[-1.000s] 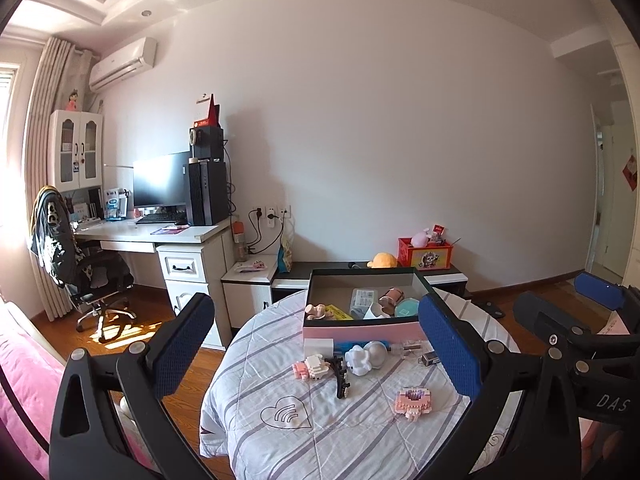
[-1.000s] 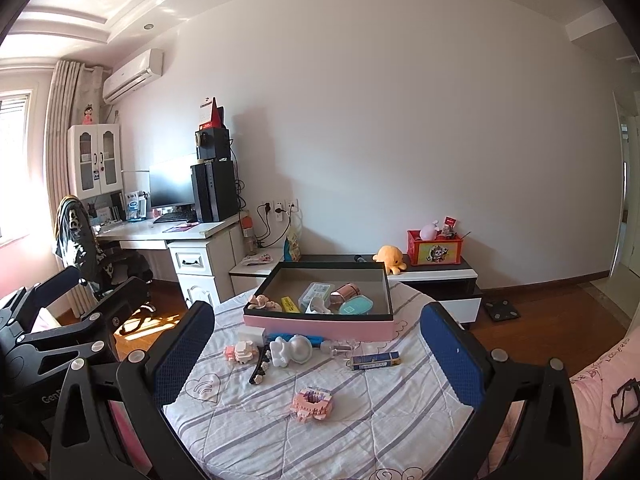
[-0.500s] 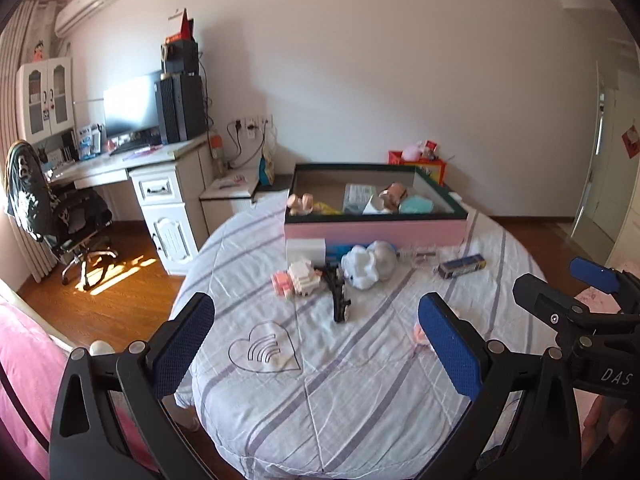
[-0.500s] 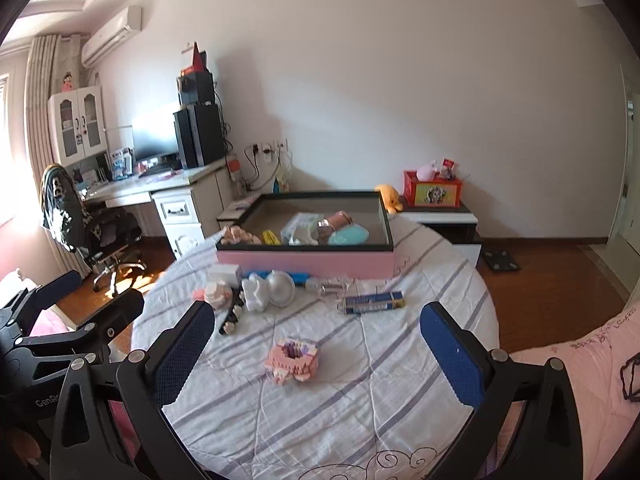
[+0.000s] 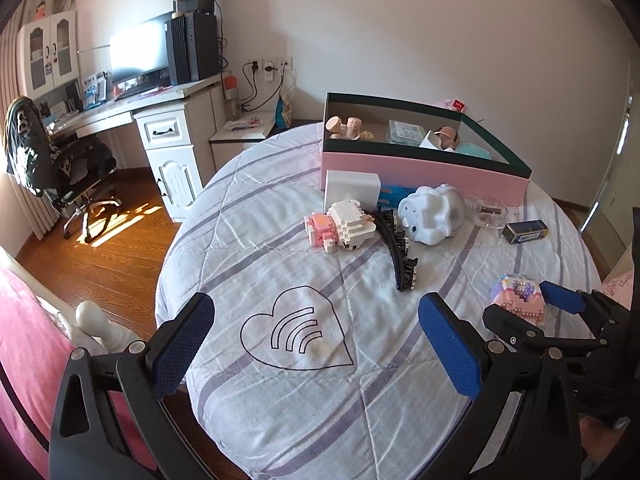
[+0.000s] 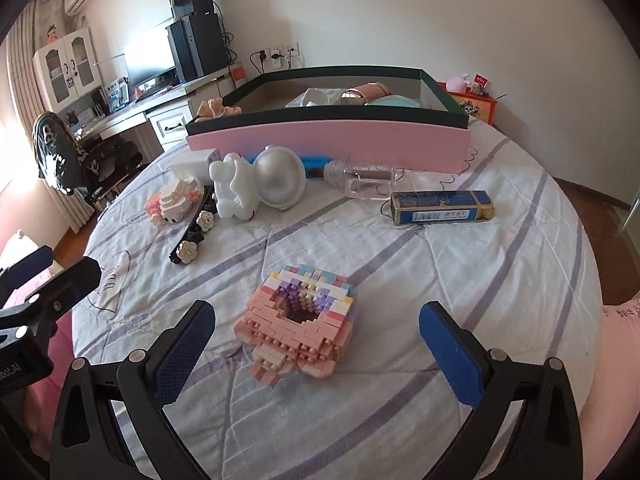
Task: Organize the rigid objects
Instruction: 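Grasp the pink lego donut with the right gripper while the left grasps the white-pink lego figure, then lower the lego figure with the left gripper while the right lowers the lego donut into the box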
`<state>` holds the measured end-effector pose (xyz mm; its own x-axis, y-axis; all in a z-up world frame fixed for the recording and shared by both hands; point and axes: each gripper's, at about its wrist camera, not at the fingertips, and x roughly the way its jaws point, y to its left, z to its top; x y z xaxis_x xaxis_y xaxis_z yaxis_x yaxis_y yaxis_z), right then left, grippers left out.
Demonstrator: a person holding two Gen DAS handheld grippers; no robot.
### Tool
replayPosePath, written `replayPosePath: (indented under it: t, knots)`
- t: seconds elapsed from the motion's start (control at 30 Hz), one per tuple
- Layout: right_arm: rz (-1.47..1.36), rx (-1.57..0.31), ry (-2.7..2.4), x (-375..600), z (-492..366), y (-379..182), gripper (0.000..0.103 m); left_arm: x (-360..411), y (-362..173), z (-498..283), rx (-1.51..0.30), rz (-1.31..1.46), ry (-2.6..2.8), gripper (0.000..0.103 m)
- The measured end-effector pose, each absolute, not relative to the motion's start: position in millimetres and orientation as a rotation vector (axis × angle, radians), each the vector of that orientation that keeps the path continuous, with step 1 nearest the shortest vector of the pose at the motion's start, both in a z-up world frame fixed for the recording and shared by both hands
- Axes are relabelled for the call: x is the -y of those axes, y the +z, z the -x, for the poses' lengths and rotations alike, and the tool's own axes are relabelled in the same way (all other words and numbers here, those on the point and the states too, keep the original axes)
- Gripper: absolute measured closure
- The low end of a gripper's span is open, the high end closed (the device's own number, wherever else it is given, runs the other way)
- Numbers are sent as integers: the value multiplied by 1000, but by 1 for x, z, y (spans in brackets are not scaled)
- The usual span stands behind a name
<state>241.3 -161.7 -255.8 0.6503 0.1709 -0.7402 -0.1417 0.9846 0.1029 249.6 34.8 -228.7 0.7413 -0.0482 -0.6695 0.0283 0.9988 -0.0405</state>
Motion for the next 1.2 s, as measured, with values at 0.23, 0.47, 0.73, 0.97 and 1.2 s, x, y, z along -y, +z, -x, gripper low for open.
replayPosePath:
  t: [0.23,0.47,0.73,0.97,1.2]
  knots:
    - [-10,-830,167,185,-245,-253,39,-31,-240,-282,-775,33,-44,0]
    - [-43,-840,166,199,-260,-256,39,-29,-251,-333,-838,44,-24,0]
    - [-49,-845,184,196,-263,-257,39,-18,-263,-368,-900,15,-47,18]
    - [-65,-837,197,199,-263,-257,39,-19,-252,-350,-819,28,-83,42]
    - [-112,-805,213,206,-259,-255,39,3,-232,-301,-740,-24,-134,42]
